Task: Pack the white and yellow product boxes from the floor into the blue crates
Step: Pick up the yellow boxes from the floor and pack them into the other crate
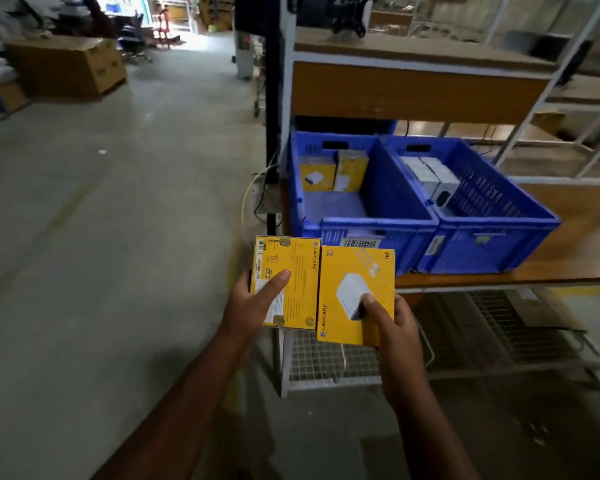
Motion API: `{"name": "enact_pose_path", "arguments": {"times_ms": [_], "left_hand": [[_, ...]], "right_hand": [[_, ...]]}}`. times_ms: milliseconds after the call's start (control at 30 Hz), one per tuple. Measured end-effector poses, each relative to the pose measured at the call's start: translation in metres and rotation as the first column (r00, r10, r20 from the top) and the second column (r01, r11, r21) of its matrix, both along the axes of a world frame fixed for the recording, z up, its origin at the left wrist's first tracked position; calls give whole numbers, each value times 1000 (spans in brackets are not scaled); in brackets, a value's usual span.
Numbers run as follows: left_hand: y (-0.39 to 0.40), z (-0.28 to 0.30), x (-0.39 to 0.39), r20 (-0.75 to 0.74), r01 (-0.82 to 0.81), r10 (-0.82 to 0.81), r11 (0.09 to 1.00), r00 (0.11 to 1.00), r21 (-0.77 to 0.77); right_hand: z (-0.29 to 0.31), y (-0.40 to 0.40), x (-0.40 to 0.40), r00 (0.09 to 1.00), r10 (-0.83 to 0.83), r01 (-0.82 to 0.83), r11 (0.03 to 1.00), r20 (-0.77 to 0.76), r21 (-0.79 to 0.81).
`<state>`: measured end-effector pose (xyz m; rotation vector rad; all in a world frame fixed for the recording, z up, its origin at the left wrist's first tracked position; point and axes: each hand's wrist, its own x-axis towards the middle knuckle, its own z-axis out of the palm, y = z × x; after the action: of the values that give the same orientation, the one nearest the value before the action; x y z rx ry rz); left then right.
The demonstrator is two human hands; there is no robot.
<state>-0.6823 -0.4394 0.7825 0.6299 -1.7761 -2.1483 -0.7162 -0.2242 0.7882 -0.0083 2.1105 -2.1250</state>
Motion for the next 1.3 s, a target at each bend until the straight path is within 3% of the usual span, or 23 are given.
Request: {"name": "enact_pose_path", "arguments": {"times_ms": [233, 400, 500, 600, 700, 833, 900, 1000, 1167, 1300], "left_hand": [[-28, 75, -144, -121, 103, -108, 994, 987, -48], [-27, 98, -235, -158, 188, -203, 976, 966, -106], [-21, 102, -288, -192, 161, -188, 976, 963, -147], [-20, 104, -346, -146, 74, -128, 941, 981, -331], [-33, 96, -396, 9, 84, -99, 783, 995, -616], [-45, 77, -450, 258, 241, -18, 423, 966, -874], [-48, 73, -475, 340, 319, 95, 181, 936, -930], [-53, 69, -509, 444, 474, 262, -60, 857, -879], [-60, 37, -549, 475, 558, 355, -181, 805, -810], [-67, 17, -564, 428, 524, 347, -257, 834, -812]], "right_hand": [[62, -19, -129, 990, -107, 104, 994, -90, -33], [80, -12, -225, 980, -94, 87, 995, -177, -51], [83, -2, -291, 970, -58, 70, 997, -236, 44], [83, 16, -366, 949, -4, 81, 969, -315, 232], [85, 25, -430, 944, 150, 19, 864, -294, 503], [87, 9, -494, 928, 335, -129, 704, -165, 698], [88, -5, -519, 919, 370, -148, 643, -136, 752], [86, -24, -543, 926, 343, -133, 690, -159, 712], [68, -44, -559, 960, 190, -42, 825, -207, 564], [54, -56, -564, 971, 197, -120, 894, -137, 432]]}}
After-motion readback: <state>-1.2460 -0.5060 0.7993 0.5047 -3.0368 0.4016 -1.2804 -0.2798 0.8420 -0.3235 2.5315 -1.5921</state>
